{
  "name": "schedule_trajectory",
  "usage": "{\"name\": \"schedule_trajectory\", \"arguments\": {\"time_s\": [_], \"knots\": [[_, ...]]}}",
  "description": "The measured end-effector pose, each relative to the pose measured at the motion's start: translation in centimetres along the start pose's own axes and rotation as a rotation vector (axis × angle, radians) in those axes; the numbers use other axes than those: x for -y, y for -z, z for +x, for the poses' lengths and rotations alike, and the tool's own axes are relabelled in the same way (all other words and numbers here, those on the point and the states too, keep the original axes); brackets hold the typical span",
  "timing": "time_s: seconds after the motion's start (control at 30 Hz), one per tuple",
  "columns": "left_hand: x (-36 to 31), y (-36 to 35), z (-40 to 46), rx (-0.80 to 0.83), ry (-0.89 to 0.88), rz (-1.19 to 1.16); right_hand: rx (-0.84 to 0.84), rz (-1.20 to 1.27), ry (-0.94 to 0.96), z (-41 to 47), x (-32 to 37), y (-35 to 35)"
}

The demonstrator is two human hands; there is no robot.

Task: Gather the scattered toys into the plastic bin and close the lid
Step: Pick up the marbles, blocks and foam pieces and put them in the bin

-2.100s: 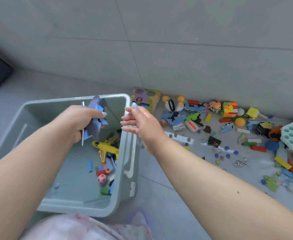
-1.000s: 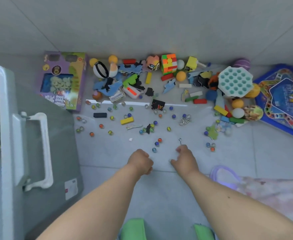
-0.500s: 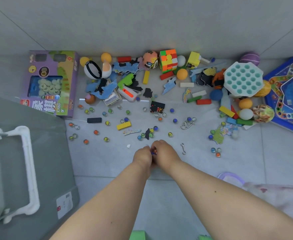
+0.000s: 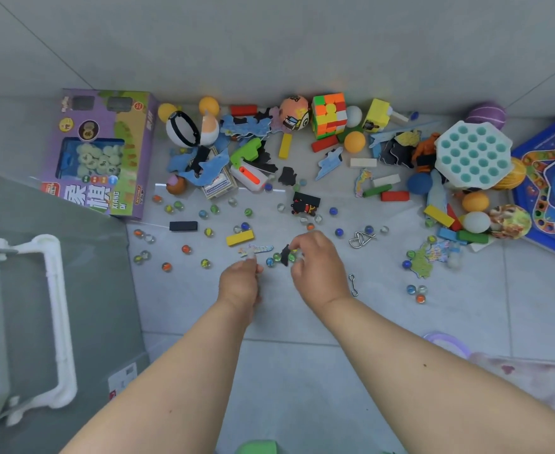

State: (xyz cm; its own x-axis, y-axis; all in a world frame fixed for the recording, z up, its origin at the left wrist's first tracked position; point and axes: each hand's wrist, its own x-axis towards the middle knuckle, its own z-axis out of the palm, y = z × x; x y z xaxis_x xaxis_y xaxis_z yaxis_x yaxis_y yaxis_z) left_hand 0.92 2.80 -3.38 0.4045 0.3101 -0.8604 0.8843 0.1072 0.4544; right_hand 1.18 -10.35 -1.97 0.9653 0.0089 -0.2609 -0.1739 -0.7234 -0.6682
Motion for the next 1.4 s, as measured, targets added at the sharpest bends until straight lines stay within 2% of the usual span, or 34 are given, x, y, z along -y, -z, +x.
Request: {"name": "schedule_trajectory", "arguments": {"time_s": [0.1, 0.2, 0.27, 0.53, 0.77, 0.93, 1.0, 1.23, 1.3, 1.4], "knots": [[0.0, 0.7, 1.1, -0.057, -0.337, 0.615, 0.134, -0.261, 0.008, 1.5, -2.0, -0.1], [-0.8, 0.3, 1.4, 0.003, -0.448, 0.972, 0.195, -0.357, 0.094, 2.2, -2.6, -0.4], [-1.1, -0.4, 1.5, 0.045, -0.494, 1.112, 0.249, -0.379, 0.157, 2.6, -2.6, -0.6], [-0.4, -2.1, 2.2, 0.118, -0.593, 1.299, 0.361, -0.353, 0.153, 3.6, -2.6, -1.1], [-0.3, -2.3, 2.2, 0.142, -0.635, 1.321, 0.378, -0.351, 0.089, 3.7, -2.2, -1.6], [-0.5, -2.2, 2.0, 0.192, -0.658, 1.151, 0.347, -0.236, 0.071, 3.4, -1.6, -1.5], [-0.6, -1.9, 1.8, 0.248, -0.654, 0.959, 0.316, -0.172, 0.072, 3.2, -1.4, -1.1], [-2.1, -0.8, -0.3, 0.452, -0.103, -0.129, 0.207, 0.013, 0.123, 2.2, 0.7, 0.4], [-2.1, -0.5, -0.4, 0.497, -0.003, -0.317, 0.184, 0.021, 0.188, 2.0, 1.2, 0.5], [-1.7, -0.4, 0.2, 0.515, 0.147, -0.472, 0.234, -0.011, 0.382, 1.7, 1.6, 0.2]]}}
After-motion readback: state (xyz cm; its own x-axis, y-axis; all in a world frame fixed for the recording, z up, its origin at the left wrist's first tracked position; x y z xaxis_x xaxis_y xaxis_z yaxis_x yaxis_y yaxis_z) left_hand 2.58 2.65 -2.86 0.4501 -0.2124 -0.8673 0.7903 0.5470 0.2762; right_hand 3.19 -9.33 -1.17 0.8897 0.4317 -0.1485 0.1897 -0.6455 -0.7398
